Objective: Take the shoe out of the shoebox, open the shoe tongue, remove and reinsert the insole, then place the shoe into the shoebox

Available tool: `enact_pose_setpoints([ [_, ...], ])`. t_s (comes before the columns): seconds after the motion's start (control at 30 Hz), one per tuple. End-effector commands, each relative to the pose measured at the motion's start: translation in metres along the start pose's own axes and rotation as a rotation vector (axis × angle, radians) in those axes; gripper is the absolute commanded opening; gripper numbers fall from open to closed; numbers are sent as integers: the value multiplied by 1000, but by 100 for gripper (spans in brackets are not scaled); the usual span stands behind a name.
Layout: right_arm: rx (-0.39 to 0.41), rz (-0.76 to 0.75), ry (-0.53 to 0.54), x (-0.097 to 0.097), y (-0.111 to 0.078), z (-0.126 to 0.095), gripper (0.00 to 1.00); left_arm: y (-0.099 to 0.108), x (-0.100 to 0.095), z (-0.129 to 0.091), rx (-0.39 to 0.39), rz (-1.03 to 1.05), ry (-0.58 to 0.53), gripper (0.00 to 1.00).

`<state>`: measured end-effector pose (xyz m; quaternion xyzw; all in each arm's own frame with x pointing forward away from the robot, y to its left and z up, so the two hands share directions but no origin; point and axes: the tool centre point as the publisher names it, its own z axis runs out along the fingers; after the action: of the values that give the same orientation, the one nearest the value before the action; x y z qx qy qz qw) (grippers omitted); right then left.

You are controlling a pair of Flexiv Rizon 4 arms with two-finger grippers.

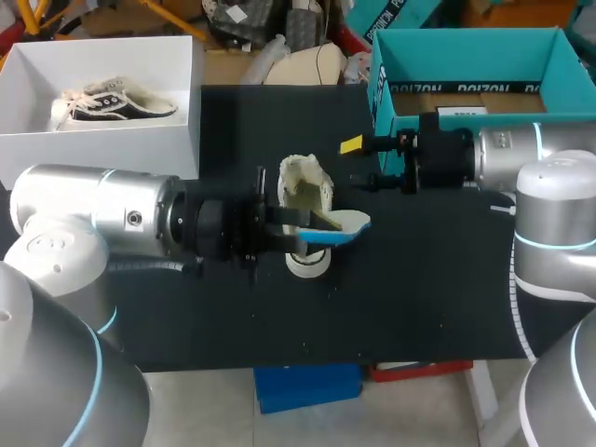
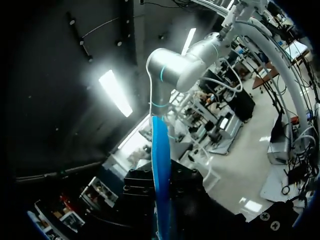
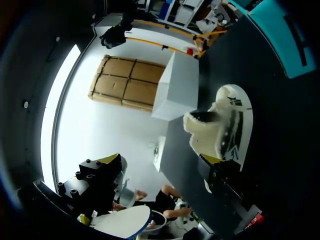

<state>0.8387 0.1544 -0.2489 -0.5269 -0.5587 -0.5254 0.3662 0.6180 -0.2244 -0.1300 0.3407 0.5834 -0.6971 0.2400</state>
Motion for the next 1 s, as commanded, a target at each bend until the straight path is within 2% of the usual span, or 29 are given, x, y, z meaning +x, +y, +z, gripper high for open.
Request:
enact_pose_setpoints([
  [0.03,-3,1,-1,0,-1,1,100,5,36,-14,51,231,-43,0],
  [0.07,-3,1,-1,0,-1,1,100,8,41,-16,1,288,-23,0],
  [0.1,-3,1,-1,0,-1,1,100,13,46,-17,-17,350,8,0],
  [0.13,-3,1,-1,0,-1,1,100,16,49,-20,27,337,-21,0],
  [0.17,-3,1,-1,0,-1,1,100,21,51,-22,-21,414,11,0],
  [0.2,-3,1,-1,0,-1,1,100,25,55,-23,-11,442,24,0],
  [0.23,-3,1,-1,0,-1,1,100,30,54,-27,18,423,-11,0],
  [0.27,-3,1,-1,0,-1,1,100,34,56,-29,-31,488,25,0],
  [0.3,-3,1,-1,0,-1,1,100,41,57,-31,-30,495,20,0],
  [0.33,-3,1,-1,0,-1,1,100,46,58,-34,-78,547,45,0],
  [0.4,-3,1,-1,0,-1,1,100,56,61,-38,-116,593,55,0],
  [0.47,-3,1,-1,0,-1,1,100,65,64,-41,-128,627,47,0],
  [0.53,-3,1,-1,0,-1,1,100,75,68,-45,-178,673,64,0],
  [0.57,-3,1,-1,0,-1,1,100,78,70,-46,-162,637,49,0],
  [1.0,-3,1,-1,0,-1,1,100,78,70,-46,-162,637,49,0],
])
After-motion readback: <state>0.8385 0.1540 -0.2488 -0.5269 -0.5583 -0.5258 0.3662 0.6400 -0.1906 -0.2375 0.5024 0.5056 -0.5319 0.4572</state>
